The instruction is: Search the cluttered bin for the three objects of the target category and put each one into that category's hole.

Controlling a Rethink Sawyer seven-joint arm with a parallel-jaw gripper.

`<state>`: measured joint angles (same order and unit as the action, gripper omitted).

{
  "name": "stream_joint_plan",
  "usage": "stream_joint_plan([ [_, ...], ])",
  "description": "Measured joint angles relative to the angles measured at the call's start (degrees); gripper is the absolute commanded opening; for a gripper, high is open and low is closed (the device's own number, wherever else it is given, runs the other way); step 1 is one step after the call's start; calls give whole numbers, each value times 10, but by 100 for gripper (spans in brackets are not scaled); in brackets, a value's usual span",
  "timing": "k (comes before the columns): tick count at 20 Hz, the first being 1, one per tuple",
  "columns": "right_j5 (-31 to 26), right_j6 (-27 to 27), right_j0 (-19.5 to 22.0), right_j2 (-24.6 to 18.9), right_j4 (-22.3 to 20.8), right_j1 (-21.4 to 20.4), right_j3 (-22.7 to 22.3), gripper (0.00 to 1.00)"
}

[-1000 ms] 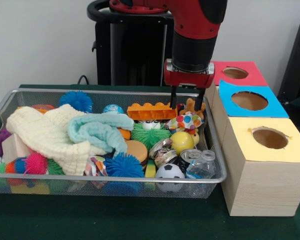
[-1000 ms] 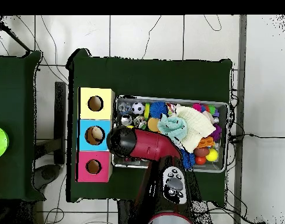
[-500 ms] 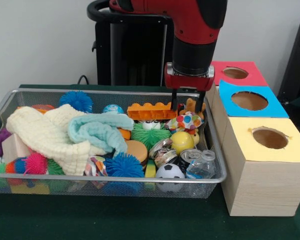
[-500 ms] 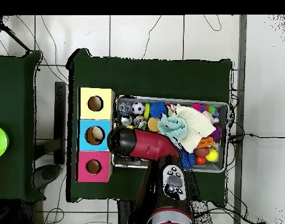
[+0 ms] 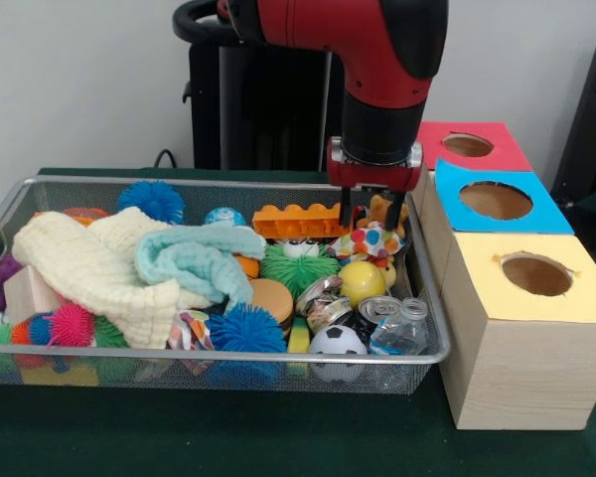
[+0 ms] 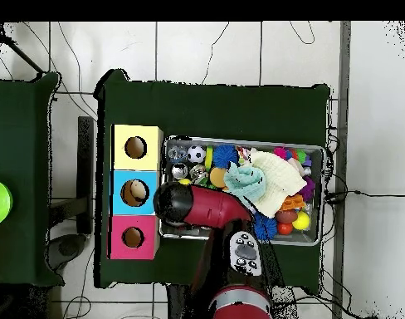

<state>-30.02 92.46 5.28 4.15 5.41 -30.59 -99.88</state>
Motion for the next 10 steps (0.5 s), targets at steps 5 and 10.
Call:
stream_joint_plan([
  [5,0,0,6,-15,0,8,-1,100],
  [10,0,0,9,-27,0,8,-6,100],
])
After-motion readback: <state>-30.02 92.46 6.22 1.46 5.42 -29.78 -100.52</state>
